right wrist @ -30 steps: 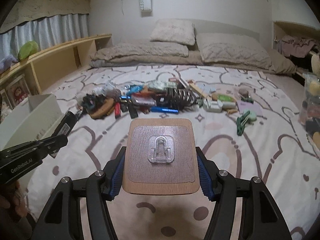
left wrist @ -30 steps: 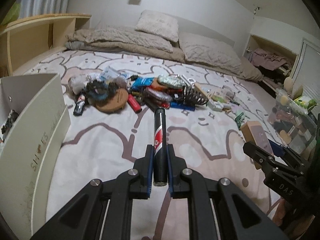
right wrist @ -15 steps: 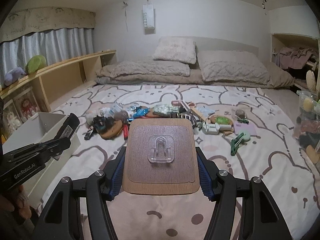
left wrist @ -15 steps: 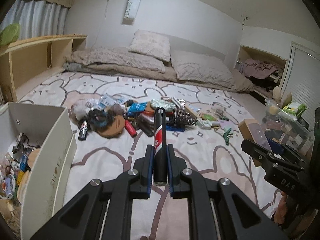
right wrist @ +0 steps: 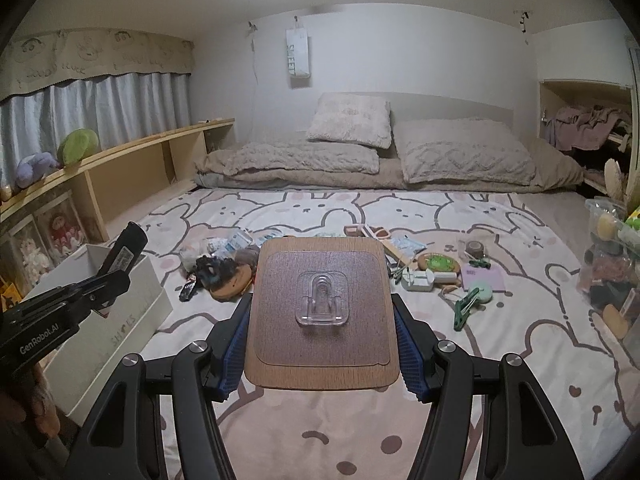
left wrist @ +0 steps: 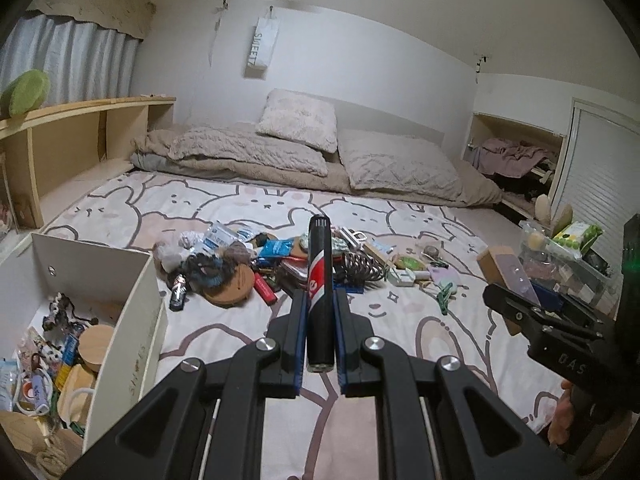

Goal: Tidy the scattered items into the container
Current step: 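Carry the marker and hook plate back toward the white box with both tools, then bring the held marker and hook plate over the open white box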

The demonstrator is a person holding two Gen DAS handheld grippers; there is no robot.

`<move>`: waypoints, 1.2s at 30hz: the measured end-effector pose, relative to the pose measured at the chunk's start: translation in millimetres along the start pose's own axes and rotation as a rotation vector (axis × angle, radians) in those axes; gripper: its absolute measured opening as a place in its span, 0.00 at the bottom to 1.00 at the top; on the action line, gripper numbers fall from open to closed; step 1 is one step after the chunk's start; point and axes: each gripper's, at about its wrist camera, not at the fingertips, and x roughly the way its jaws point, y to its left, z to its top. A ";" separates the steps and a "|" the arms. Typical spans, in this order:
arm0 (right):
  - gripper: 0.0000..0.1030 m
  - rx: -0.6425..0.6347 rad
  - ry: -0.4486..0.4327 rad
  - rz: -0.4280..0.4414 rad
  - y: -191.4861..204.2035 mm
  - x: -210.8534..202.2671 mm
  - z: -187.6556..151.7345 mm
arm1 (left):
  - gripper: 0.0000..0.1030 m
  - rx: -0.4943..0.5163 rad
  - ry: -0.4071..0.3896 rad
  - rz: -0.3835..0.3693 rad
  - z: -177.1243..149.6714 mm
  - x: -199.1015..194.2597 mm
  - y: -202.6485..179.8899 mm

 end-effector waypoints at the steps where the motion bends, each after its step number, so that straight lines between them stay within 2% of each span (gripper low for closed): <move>1: 0.62 0.000 -0.003 0.000 0.6 -1.7 1.0 | 0.12 0.003 -0.004 0.003 0.0 -2.0 -0.1; 26: 0.62 0.008 -0.061 0.014 5.1 -23.6 18.0 | 0.12 -0.004 -0.073 0.010 21.2 -34.5 9.4; 36: 0.62 -0.001 -0.068 0.049 19.6 -19.2 22.6 | 0.12 -0.017 -0.098 0.062 24.2 -48.6 26.4</move>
